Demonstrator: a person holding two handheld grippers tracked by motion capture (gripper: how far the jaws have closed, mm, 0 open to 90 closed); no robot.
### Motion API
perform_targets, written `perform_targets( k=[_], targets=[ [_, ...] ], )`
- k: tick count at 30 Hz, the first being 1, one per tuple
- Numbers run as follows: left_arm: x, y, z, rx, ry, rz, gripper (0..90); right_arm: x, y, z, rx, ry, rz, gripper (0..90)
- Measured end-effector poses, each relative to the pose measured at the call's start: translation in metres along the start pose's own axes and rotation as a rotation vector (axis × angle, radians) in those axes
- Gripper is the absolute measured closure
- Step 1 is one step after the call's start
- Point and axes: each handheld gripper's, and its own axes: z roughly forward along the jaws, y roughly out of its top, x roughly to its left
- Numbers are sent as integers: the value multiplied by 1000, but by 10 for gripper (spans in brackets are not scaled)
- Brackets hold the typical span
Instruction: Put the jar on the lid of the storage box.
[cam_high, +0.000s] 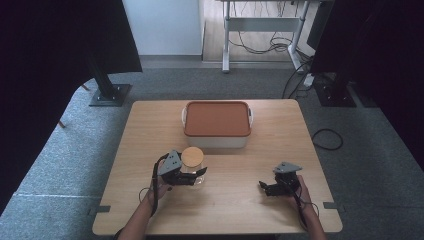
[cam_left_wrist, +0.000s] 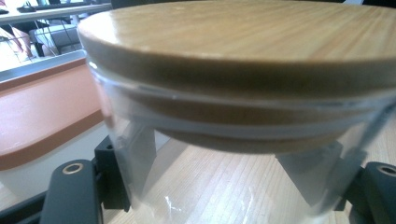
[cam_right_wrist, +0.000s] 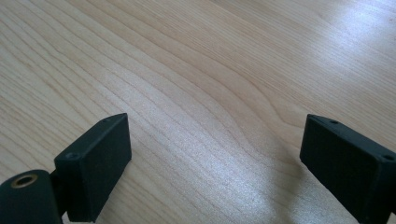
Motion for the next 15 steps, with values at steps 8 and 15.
perform_targets(
  k=[8, 15],
  targets=[
    [-2, -3, 3, 25, 5, 17, 256, 0, 0, 0, 1, 1, 1, 80],
    [-6, -4, 6, 48, 8, 38, 255, 0, 0, 0, 2, 2, 1, 78]
  ],
)
